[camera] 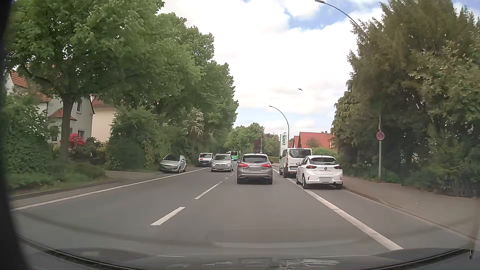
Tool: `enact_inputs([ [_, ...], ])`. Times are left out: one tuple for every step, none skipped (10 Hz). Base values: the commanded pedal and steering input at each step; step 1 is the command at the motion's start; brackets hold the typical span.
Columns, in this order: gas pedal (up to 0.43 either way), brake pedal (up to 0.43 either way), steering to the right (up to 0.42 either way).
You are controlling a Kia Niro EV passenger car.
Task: Follow the waypoints while adhering to traffic rules and regulations
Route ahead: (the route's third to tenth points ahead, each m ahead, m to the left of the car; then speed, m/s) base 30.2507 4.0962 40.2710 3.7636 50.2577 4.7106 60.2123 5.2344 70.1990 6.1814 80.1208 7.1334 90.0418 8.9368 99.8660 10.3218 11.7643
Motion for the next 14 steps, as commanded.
enact_inputs([
  [0.11, 0.0, -0.001],
  [0.11, 0.0, -0.001],
  [0.11, 0.0, -0.001],
  [0.067, 0.0, -0.001],
  [0.059, 0.0, -0.001],
  [0.059, 0.0, -0.001],
  [0.067, 0.0, -0.001],
  [0.079, 0.0, -0.001],
  [0.087, 0.0, -0.001],
  [0.087, 0.0, -0.001],
  [0.098, 0.0, -0.001],
  [0.098, 0.0, -0.001],
  [0.098, 0.0, -0.001],
  [0.11, 0.0, -0.001],
])
